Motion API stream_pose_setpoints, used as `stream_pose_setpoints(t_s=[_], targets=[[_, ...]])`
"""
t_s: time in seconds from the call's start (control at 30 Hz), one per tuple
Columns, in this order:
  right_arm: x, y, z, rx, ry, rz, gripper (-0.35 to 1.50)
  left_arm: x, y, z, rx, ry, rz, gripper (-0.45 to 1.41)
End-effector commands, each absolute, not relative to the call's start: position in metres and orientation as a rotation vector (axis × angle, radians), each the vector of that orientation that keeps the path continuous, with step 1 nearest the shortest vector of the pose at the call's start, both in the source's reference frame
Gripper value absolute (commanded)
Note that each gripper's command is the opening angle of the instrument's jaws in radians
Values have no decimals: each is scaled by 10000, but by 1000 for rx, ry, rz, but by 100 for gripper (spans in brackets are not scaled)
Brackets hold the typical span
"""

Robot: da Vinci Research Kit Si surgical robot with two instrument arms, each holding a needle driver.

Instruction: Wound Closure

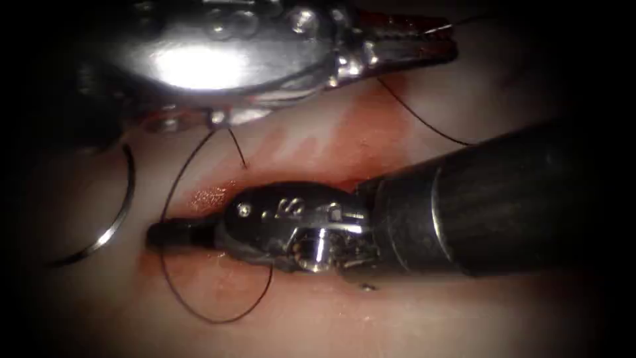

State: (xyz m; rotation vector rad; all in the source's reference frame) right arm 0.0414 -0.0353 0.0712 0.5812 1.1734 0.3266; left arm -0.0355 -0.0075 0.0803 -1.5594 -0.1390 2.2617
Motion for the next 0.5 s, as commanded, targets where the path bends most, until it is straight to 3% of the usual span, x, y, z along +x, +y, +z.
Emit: stream_pose_setpoints(t_s=[0.03,0.5], targets=[[426,-364,710,604,1188,310,-35,-357,-75,818,-1574,-122,2268,-45],[428,-371,681,674,1292,271,-35,-342,-72,919,-1671,7,2289,-45]])
